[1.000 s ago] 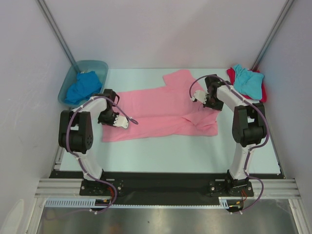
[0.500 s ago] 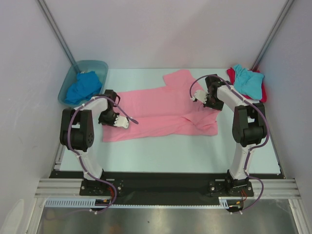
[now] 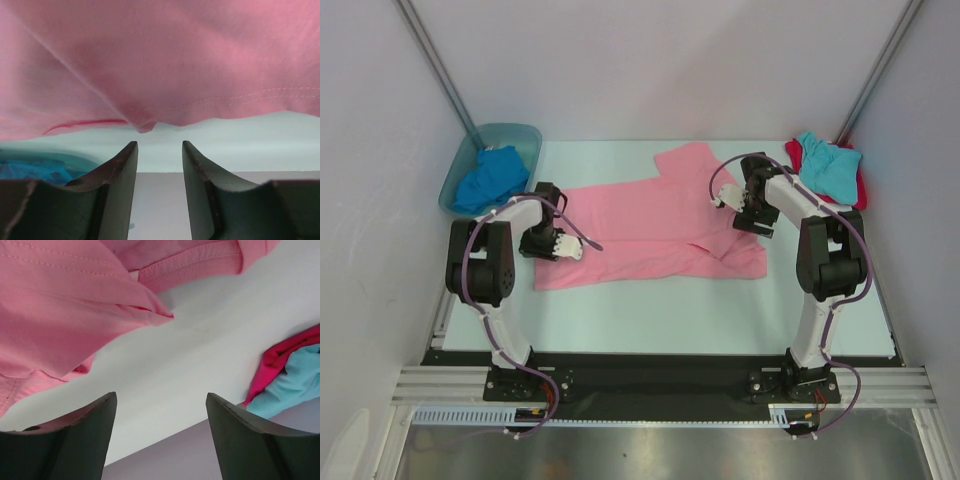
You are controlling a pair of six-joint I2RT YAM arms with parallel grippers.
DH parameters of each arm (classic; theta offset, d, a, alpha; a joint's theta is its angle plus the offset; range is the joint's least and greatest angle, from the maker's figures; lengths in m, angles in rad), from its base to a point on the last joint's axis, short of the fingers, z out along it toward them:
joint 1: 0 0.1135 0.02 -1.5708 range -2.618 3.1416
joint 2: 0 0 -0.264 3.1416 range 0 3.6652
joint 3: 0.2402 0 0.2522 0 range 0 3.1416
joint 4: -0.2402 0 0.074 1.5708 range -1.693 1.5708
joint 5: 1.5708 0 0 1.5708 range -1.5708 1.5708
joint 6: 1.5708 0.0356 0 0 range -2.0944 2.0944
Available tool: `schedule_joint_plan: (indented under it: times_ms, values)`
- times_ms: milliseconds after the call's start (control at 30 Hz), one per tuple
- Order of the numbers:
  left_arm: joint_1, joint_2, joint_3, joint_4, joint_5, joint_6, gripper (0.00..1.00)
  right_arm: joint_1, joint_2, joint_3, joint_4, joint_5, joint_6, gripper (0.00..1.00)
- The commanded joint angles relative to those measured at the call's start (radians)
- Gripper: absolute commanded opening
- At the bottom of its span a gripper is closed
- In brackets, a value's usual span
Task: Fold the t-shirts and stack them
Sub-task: Fold the tshirt
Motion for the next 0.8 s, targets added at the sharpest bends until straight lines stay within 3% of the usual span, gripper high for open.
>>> schedule_joint_plan:
  times_ms: [0, 200, 433, 633, 767]
  values:
    - [0.004, 0.009, 0.04, 0.005, -0.055, -0.02, 0.46, 0.01, -0.001, 0.001, 0.01, 0.008, 0.018, 0.86]
    - [0.007, -0.009, 0.068, 0.01, -0.076, -0.029, 0.46, 0.011, -0.03, -0.005, 0.056, 0.021, 0.053, 0.87]
    - [-0.024, -0.127, 0.155, -0.005, 0.034, -0.065, 0.46, 0.028, -0.111, -0.074, 0.067, 0.003, 0.107, 0.86]
    - [-0.098, -0.204, 0.092, -0.004, 0.129, -0.066, 0.44, 0.06, -0.149, -0.134, 0.103, 0.014, 0.11, 0.86]
    - [-0.13, -0.178, 0.095, -0.002, 0.207, -0.176, 0.4, 0.062, -0.151, -0.133, 0.113, 0.026, 0.098, 0.83]
